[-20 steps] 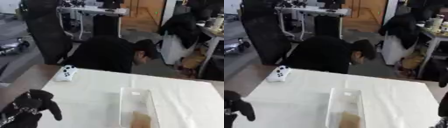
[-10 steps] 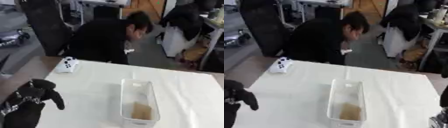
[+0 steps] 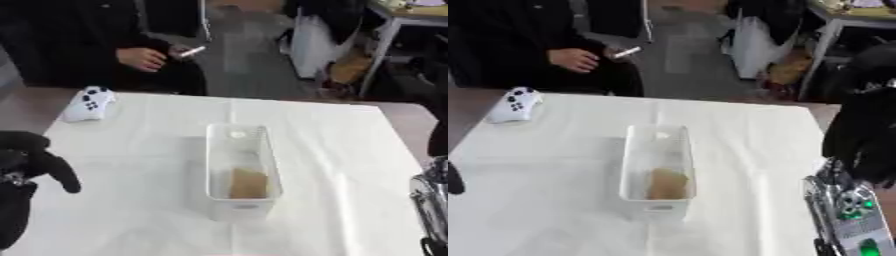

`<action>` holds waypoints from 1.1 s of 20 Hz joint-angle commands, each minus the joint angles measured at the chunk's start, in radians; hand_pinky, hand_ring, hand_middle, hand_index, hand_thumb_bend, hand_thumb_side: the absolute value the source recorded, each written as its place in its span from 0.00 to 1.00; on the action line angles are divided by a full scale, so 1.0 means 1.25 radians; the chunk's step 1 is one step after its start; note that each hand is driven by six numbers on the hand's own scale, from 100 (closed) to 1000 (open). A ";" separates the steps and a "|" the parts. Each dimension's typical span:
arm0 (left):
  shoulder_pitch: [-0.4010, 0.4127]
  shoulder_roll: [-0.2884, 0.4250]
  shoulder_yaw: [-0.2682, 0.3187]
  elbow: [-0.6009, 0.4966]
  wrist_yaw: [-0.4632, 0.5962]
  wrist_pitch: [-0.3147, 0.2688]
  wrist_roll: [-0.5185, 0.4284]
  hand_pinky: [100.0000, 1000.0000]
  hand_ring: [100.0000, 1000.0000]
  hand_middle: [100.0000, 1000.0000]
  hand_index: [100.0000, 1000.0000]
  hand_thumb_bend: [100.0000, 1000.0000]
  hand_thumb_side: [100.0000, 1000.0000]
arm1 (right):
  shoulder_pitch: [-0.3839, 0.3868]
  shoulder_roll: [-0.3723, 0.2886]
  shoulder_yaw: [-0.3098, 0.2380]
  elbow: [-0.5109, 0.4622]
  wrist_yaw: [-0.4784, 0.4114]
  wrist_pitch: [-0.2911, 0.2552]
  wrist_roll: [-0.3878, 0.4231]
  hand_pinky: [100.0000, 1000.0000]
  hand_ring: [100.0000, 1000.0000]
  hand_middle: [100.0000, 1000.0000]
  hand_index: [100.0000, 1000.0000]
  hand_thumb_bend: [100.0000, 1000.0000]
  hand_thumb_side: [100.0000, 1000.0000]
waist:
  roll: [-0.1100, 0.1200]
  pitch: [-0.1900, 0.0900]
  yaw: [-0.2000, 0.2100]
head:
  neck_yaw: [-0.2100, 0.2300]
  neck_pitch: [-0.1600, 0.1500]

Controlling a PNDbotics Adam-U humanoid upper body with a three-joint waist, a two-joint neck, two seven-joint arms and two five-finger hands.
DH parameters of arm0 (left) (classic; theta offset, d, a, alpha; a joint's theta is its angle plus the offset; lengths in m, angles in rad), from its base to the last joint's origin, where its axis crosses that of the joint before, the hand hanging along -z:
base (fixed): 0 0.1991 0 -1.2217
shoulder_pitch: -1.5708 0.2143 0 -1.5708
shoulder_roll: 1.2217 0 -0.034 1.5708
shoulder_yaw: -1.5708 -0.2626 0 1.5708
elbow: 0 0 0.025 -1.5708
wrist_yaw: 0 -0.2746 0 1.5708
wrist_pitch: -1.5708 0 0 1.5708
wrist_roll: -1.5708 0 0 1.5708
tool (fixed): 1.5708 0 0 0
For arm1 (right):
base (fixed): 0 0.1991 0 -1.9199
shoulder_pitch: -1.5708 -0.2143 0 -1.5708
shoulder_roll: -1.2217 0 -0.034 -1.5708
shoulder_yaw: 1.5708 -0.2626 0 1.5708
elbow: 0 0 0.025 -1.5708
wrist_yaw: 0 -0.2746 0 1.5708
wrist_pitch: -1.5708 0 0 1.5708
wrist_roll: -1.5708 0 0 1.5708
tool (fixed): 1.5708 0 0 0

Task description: Pick up objects on the table and place them in the box.

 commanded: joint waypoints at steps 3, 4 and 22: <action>-0.005 0.005 0.004 -0.015 0.002 0.005 0.000 0.37 0.55 0.73 0.76 0.42 0.68 | -0.014 -0.017 0.001 -0.010 0.030 0.019 0.090 0.00 0.17 0.30 0.43 0.27 1.00 | 0.004 -0.010 -0.002 | -0.035 -0.013; -0.006 0.005 0.004 -0.015 0.002 0.005 0.000 0.37 0.55 0.73 0.76 0.42 0.68 | -0.013 -0.017 0.001 -0.010 0.032 0.021 0.101 0.00 0.17 0.30 0.43 0.28 1.00 | 0.004 -0.010 -0.001 | -0.038 -0.017; -0.006 0.007 -0.002 -0.015 0.001 0.009 -0.010 0.38 0.55 0.73 0.76 0.39 0.70 | -0.020 -0.020 0.015 -0.010 0.031 -0.014 0.211 0.00 0.18 0.30 0.42 0.64 1.00 | 0.002 -0.008 0.001 | -0.407 -0.177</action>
